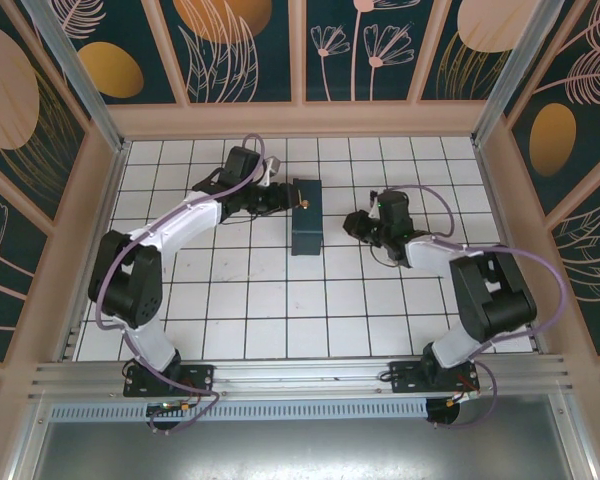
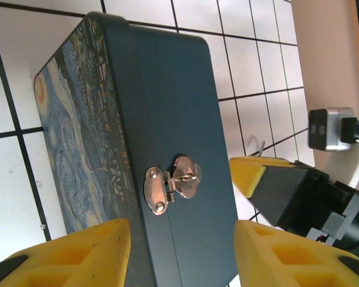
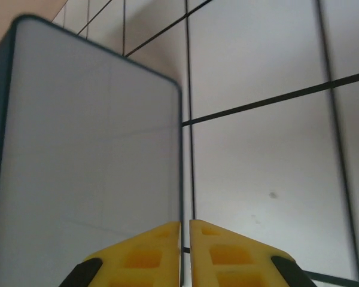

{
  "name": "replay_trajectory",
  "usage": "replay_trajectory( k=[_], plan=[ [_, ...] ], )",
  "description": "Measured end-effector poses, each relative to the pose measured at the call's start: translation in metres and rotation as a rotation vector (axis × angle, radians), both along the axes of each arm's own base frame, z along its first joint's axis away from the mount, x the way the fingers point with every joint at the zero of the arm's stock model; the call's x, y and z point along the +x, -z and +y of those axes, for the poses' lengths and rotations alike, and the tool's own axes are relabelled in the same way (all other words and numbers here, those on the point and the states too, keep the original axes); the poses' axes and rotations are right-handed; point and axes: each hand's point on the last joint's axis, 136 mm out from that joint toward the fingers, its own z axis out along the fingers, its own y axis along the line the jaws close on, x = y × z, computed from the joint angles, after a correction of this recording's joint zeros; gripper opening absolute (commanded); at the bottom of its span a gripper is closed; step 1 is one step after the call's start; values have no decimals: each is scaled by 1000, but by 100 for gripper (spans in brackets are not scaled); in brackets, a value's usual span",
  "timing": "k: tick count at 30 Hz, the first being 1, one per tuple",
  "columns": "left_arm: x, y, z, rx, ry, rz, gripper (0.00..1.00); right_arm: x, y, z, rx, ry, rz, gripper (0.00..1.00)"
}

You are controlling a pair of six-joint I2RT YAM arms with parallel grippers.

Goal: Unlock a padlock with a key

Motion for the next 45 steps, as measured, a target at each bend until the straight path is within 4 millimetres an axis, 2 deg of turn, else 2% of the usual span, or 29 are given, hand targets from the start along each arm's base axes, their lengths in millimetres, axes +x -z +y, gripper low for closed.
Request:
replay_trajectory(
  k=[9,18,21,24,26,32,40,42,45],
  plan=[
    [-4,5,-9,-73,12,32,49,-3,17,57,153,-99,47,8],
    [18,-4,3,-101,-59,-24,49,9,22,96,206,-140,52,8],
    [20,-10,7,-101,-72,-41,49,10,32,119,197,-171,62,9],
    [17,-4,10,-75,-82,-18,49,2,50,139,166,-206,107,11],
    [15,1,13,-59,-90,1,48,-2,58,146,142,-218,127,12],
    [15,13,12,-55,-94,32,48,5,59,136,27,-210,108,16],
    [13,45,1,-49,-83,106,48,17,62,78,-179,-135,110,22],
    [12,49,0,-45,-82,116,48,19,59,66,-213,-121,111,28],
    [14,46,-1,-30,-81,95,54,22,49,52,-251,-112,90,44]
  ],
)
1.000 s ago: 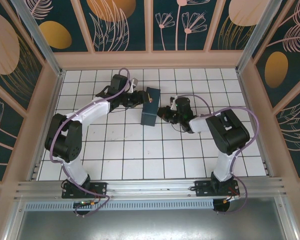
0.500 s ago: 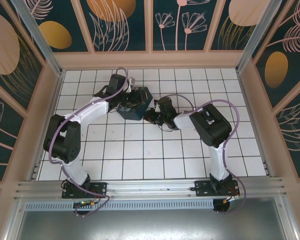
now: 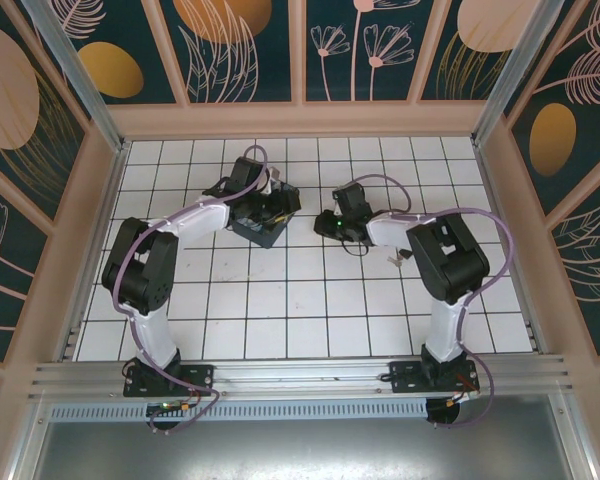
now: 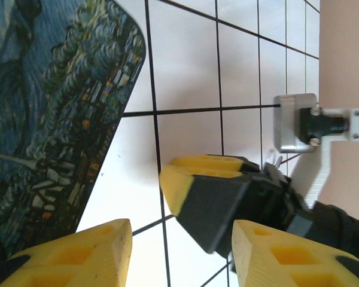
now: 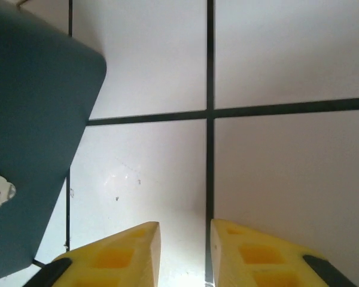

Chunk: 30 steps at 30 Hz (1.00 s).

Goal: Unlock a padlock with a key

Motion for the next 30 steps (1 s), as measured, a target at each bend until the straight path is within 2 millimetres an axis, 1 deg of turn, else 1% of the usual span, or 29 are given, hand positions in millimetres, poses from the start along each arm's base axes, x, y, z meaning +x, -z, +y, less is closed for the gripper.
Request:
replay_trajectory(
  k=[1,2,3,4,5,6,7,9,11,12,13,14,15,16,17,18,19,20,21,23,26,28,30],
  plan=[
    [2,-2,1,11,-3,-14,58,0,-6,-2,-10,-8,-15,49],
    [5,-5,4,27,-9,-34,64,0,-15,-3,-18,-15,-37,57],
    [7,-9,8,43,-16,-55,75,1,-24,-4,-22,-24,-60,64],
    [8,-14,13,60,-28,-77,96,1,-35,-6,-23,-29,-86,76],
    [12,-23,20,80,-42,-113,99,1,-47,-8,-22,-31,-112,89],
    [15,-32,27,93,-60,-145,99,2,-58,-12,-24,-33,-140,99],
    [19,-44,38,108,-85,-184,99,4,-71,-20,-22,-23,-172,99],
    [27,-68,65,150,-155,-269,99,9,-94,-43,-23,15,-232,99],
    [34,-89,102,219,-253,-362,99,15,-113,-82,-40,91,-290,99],
    [35,-95,120,256,-300,-402,99,18,-120,-104,-58,135,-320,99],
    [36,-100,144,310,-366,-450,99,20,-124,-131,-85,191,-352,99],
    [35,-101,167,363,-429,-486,99,20,-126,-158,-120,248,-384,99],
    [32,-97,187,407,-484,-513,99,19,-125,-178,-148,294,-410,99],
    [27,-89,210,457,-542,-534,98,15,-121,-203,-185,351,-436,99],
    [19,-77,231,515,-590,-545,98,10,-113,-223,-218,398,-450,99],
    [11,-63,249,573,-629,-550,98,5,-105,-238,-244,432,-454,99],
    [0,-45,269,646,-664,-549,98,-1,-93,-252,-275,465,-457,99],
    [-10,-29,283,709,-682,-538,99,-7,-81,-262,-304,485,-463,99],
    [-19,-14,295,764,-693,-524,99,-13,-72,-267,-324,495,-469,99],
    [-35,7,312,846,-715,-507,98,-22,-54,-273,-363,500,-478,99],
    [-46,14,324,880,-761,-562,99,-20,-39,-277,-395,498,-484,99],
    [-50,14,326,873,-779,-612,99,-14,-38,-280,-412,491,-514,99],
    [-52,15,327,874,-778,-651,99,-7,-46,-283,-410,492,-567,99]
  ],
)
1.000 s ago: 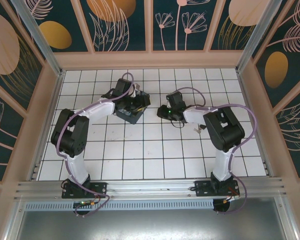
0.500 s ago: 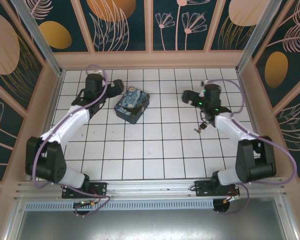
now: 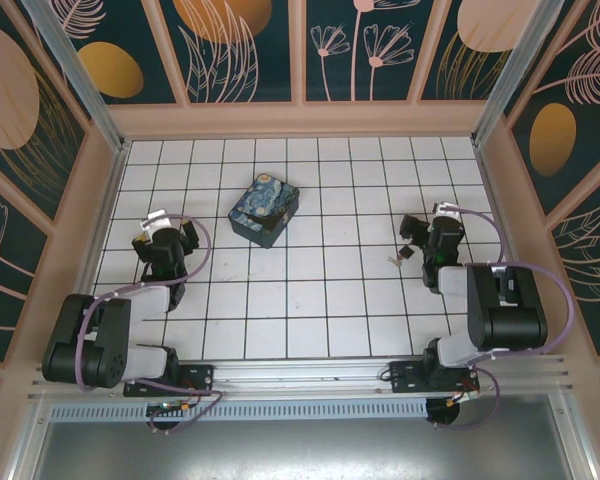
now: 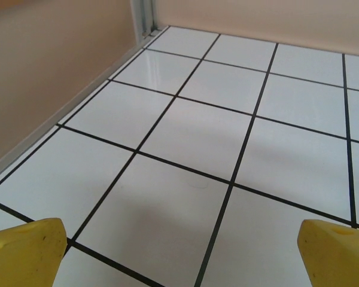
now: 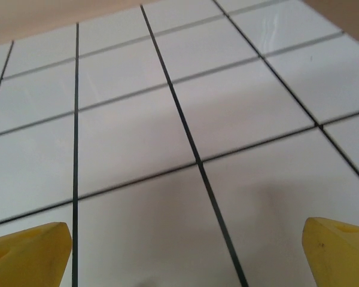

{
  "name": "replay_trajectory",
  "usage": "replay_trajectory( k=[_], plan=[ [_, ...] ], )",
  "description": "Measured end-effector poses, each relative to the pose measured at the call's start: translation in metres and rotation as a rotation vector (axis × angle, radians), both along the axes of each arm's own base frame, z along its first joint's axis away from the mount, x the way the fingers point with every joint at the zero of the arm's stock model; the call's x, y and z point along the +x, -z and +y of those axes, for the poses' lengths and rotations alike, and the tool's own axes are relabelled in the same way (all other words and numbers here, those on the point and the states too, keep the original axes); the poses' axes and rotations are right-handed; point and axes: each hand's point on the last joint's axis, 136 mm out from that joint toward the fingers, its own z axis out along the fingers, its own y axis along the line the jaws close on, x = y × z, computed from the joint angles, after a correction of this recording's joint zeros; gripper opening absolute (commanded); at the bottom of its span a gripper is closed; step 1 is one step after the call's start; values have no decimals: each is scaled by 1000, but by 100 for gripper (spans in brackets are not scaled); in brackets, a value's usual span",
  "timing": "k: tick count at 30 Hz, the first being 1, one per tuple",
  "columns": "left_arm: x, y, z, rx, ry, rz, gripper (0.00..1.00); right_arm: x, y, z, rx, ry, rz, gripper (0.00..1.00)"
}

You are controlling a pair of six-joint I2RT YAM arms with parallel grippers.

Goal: Unlock a padlock with a key

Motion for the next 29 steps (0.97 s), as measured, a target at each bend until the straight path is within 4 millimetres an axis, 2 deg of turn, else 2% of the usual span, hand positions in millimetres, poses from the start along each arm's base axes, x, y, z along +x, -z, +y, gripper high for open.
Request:
replay_trajectory(
  k=[3,6,8,10,12,19,29],
  plan=[
    [7,-10,-1,33,26,-68,99,8,-6,-4,-4,-21,-42,99],
    [10,-17,-1,46,48,-140,99,8,-15,6,-6,-94,-109,99],
    [9,-15,0,44,61,-156,99,-6,-19,11,-7,-122,-178,99],
    [8,-12,3,46,61,-170,99,-28,-7,11,-7,-121,-181,99],
    [9,-13,3,43,67,-178,99,-34,-1,11,-6,-117,-169,99],
    [11,-25,0,39,86,-233,99,-20,-27,10,-17,-117,-264,99],
    [16,-26,-12,39,172,-232,99,-20,-29,9,-19,-112,-270,99]
  ],
)
